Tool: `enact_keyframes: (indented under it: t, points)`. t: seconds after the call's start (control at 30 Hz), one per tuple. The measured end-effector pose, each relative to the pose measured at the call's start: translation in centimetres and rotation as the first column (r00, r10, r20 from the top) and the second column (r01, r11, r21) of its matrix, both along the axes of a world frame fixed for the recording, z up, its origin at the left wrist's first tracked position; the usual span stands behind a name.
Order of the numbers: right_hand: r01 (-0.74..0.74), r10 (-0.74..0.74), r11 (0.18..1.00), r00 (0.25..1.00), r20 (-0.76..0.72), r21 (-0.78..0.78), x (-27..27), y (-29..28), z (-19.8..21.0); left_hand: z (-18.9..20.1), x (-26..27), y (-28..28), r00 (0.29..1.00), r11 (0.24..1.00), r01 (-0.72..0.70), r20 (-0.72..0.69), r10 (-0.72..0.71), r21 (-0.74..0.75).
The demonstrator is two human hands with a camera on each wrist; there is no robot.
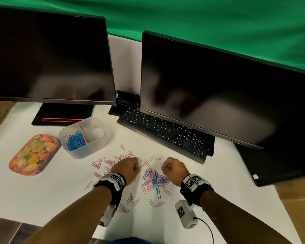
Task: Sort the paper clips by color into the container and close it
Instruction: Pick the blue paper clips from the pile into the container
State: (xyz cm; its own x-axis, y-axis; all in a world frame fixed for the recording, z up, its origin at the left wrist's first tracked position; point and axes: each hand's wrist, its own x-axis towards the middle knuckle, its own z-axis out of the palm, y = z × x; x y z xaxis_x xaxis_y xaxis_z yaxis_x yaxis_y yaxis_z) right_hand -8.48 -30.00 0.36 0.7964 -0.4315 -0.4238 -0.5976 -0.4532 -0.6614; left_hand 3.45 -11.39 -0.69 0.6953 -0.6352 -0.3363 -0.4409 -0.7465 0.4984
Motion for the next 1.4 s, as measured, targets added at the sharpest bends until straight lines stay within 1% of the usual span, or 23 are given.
enact_keyframes:
  t: [0.07,0.13,0.2,0.27,0.3,0.33,0.37,0.43,0.47,0.5,0.53,0.57,0.6,0.67,0.77,0.83,0.93,1.03,1.1,1.17,1.23,1.33,1.4]
  points:
    - [0.078,-0.081,0.984,0.997,0.008,0.163,-0.3,-0.3,-0.2,0.1,0.7,0.3,0.999,0.999,-0.032,0.029,0.031,0.011]
    - [0.153,-0.162,0.926,0.987,-0.001,0.346,-0.5,-0.3,-0.2,0.3,1.0,0.4,0.998,0.999,-0.047,0.049,0.047,-0.002]
    - [0.255,-0.276,0.808,0.960,-0.042,0.531,-0.6,0.1,0.3,0.4,0.8,0.2,0.998,0.999,-0.044,0.035,0.045,-0.024]
    - [0.339,-0.357,0.677,0.928,-0.111,0.653,-0.6,0.6,0.8,0.6,0.0,-0.4,1.000,1.000,-0.020,-0.005,0.020,-0.015]
    - [0.368,-0.372,0.639,0.916,-0.146,0.676,-0.7,0.8,1.0,0.7,-0.6,-0.8,1.000,1.000,-0.002,-0.014,0.002,0.005]
    - [0.396,-0.378,0.631,0.908,-0.182,0.667,-0.6,1.0,1.1,0.7,-1.2,-1.2,1.000,0.999,0.022,-0.010,-0.022,0.032]
    - [0.414,-0.371,0.661,0.905,-0.208,0.626,-0.5,1.2,1.3,0.6,-1.8,-1.6,0.999,0.996,0.047,0.004,-0.047,0.070]
    - [0.385,-0.307,0.789,0.922,-0.236,0.479,-0.3,1.7,1.4,0.3,-2.7,-2.2,0.997,0.990,0.063,0.040,-0.069,0.129]
    - [0.324,-0.249,0.867,0.940,-0.234,0.378,-0.1,2.0,1.5,0.2,-2.9,-2.4,0.997,0.989,0.054,0.052,-0.062,0.136]
    - [0.231,-0.177,0.940,0.959,-0.221,0.250,-0.1,2.3,1.4,0.0,-3.0,-2.6,0.997,0.990,0.044,0.054,-0.051,0.137]
    - [0.123,-0.099,0.987,0.973,-0.207,0.106,0.0,2.6,1.3,-0.1,-2.9,-2.6,0.998,0.990,0.036,0.050,-0.043,0.139]
    - [0.039,-0.043,0.999,0.979,-0.202,-0.020,0.0,3.1,1.2,-0.1,-2.8,-2.6,0.998,0.990,0.029,0.042,-0.036,0.140]
    - [-0.011,-0.012,0.994,0.977,-0.213,-0.108,0.1,3.6,1.2,-0.1,-2.6,-2.6,0.999,0.990,0.019,0.031,-0.024,0.142]
    - [-0.067,0.013,0.978,0.965,-0.262,-0.198,0.3,4.4,0.8,0.1,-2.3,-2.4,1.000,0.989,0.000,0.016,-0.003,0.149]
    - [-0.115,0.024,0.955,0.949,-0.315,-0.273,0.7,5.1,0.0,0.2,-2.0,-1.9,1.000,0.988,-0.004,0.011,0.003,0.151]
    - [-0.113,0.012,0.953,0.941,-0.337,-0.280,1.0,5.0,-0.2,0.1,-1.8,-1.5,1.000,0.990,-0.005,0.008,0.004,0.141]
    - [-0.109,0.014,0.963,0.934,-0.357,-0.248,1.1,4.8,-0.1,0.2,-1.5,-0.9,1.000,0.992,-0.018,-0.005,0.019,0.126]
    - [-0.093,0.026,0.979,0.938,-0.346,-0.180,1.0,4.4,0.2,0.7,-1.2,-0.5,0.994,0.996,-0.084,-0.074,0.086,0.034]
    - [-0.042,0.003,0.991,0.954,-0.298,-0.125,0.7,3.9,0.6,0.9,-0.8,-0.2,0.984,0.990,-0.133,-0.127,0.127,-0.042]
    - [0.052,-0.060,0.998,0.970,-0.237,-0.039,0.4,3.2,0.9,1.2,-0.5,0.1,0.974,0.984,-0.160,-0.171,0.145,-0.078]
    - [0.107,-0.097,0.993,0.976,-0.196,0.043,0.3,2.5,1.5,1.4,-0.2,0.2,0.972,0.986,-0.144,-0.197,0.125,-0.084]
    - [0.102,-0.078,0.987,0.980,-0.183,0.125,0.3,1.9,2.2,2.1,0.2,0.2,0.991,0.999,-0.032,-0.128,0.030,-0.013]
    - [0.109,-0.082,0.980,0.983,-0.163,0.167,0.3,1.8,2.5,2.4,0.4,0.1,0.994,1.000,0.022,-0.110,-0.020,0.009]
